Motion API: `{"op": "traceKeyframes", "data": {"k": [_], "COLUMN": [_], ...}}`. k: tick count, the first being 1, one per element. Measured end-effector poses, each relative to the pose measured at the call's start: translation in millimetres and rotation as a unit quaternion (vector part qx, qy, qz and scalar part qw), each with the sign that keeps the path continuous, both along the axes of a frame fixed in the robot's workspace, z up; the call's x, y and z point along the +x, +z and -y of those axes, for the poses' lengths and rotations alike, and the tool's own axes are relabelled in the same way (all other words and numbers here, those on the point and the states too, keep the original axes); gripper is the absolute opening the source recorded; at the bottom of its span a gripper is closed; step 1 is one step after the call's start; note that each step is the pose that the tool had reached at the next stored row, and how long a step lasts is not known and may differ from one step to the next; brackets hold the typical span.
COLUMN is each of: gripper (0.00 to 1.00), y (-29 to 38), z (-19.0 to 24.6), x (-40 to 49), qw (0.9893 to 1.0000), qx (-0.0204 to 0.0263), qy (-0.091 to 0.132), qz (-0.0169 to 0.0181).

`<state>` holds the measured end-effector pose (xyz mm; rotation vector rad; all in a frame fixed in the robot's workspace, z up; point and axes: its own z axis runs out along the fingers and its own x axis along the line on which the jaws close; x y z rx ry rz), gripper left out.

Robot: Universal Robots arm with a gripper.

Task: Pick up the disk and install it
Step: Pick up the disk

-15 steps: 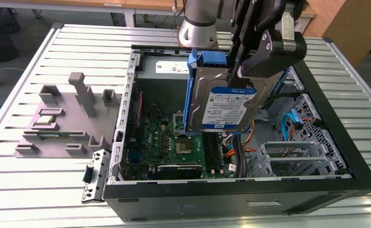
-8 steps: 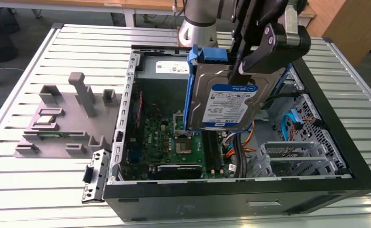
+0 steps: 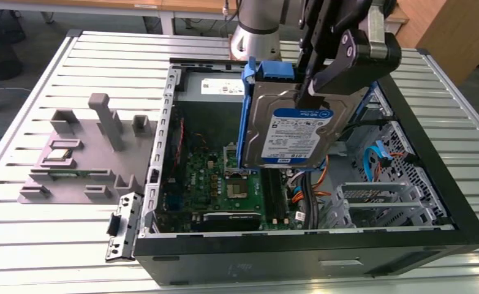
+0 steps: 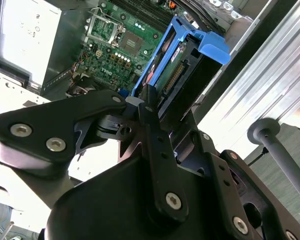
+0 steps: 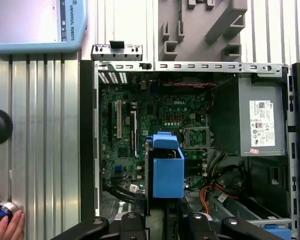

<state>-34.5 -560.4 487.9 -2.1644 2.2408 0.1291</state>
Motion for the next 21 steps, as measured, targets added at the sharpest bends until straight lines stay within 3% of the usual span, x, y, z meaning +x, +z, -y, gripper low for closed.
{"op": "traceKeyframes", "data": {"k": [10,21], "gripper": [0.35,0.35], "y": [0.0,0.0], "z": [0.0,0.0], "x": [10.0,12.9], "qw": [1.0,1.0], "qx": [0.0,0.0], "qy": [0.0,0.0], "qz": [-0.0002,-0.0002]}}
